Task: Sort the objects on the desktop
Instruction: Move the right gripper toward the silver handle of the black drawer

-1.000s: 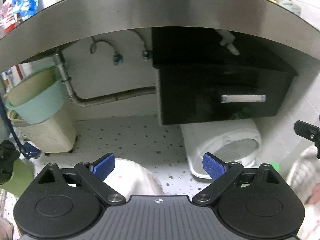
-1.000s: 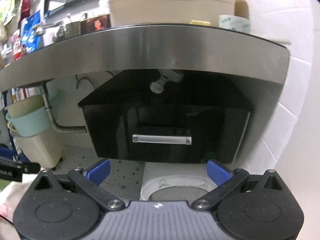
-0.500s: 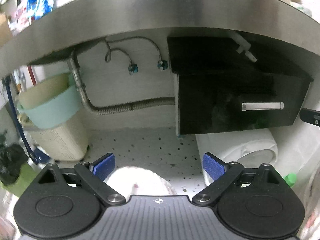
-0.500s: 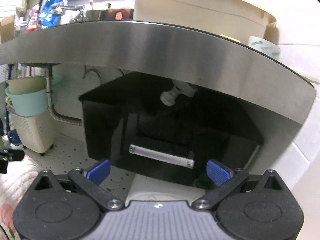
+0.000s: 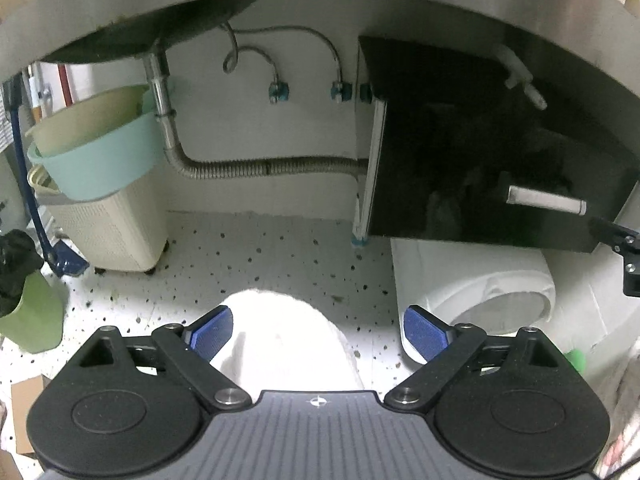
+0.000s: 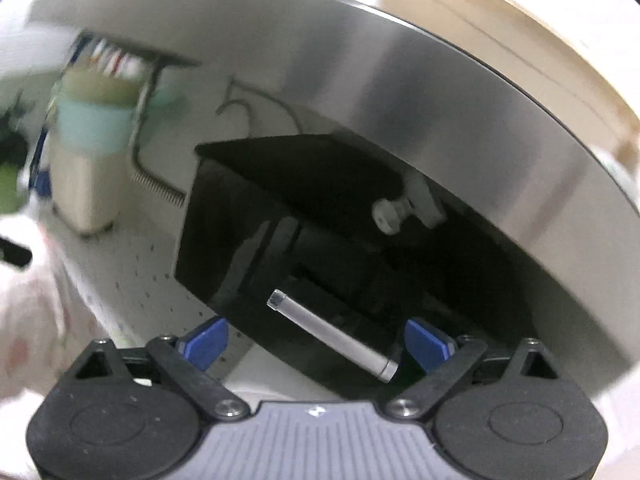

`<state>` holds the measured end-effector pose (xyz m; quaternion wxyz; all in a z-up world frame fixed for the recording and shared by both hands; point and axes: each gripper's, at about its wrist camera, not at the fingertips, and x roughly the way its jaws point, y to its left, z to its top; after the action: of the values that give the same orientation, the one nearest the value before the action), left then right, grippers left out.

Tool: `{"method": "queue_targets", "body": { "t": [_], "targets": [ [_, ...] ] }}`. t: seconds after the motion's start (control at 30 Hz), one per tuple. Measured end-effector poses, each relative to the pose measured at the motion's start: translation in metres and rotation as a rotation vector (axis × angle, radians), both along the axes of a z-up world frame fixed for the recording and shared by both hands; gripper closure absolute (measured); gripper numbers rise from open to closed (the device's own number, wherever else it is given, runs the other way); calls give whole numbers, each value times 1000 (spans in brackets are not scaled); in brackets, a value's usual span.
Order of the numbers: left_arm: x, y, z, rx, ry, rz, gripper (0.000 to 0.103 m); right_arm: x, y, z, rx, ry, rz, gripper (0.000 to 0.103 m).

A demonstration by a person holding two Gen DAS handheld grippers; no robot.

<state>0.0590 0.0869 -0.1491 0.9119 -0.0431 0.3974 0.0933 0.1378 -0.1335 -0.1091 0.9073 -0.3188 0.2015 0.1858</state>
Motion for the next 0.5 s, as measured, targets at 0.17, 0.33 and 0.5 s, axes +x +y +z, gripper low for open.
{"method": "queue_targets", "body": {
  "t": [0.17,0.33,0.5],
  "targets": [
    [2,-1,-5,1,23,-10,10,9,14,-11,-180,-38,88,8],
    [4,-3,-9,11,47,-10,10,20,23,-26,-294,-17,153,8],
    [4,-8,-10,42,51,-26,10,32,28,-40,-357,25,175,8]
  ]
}}
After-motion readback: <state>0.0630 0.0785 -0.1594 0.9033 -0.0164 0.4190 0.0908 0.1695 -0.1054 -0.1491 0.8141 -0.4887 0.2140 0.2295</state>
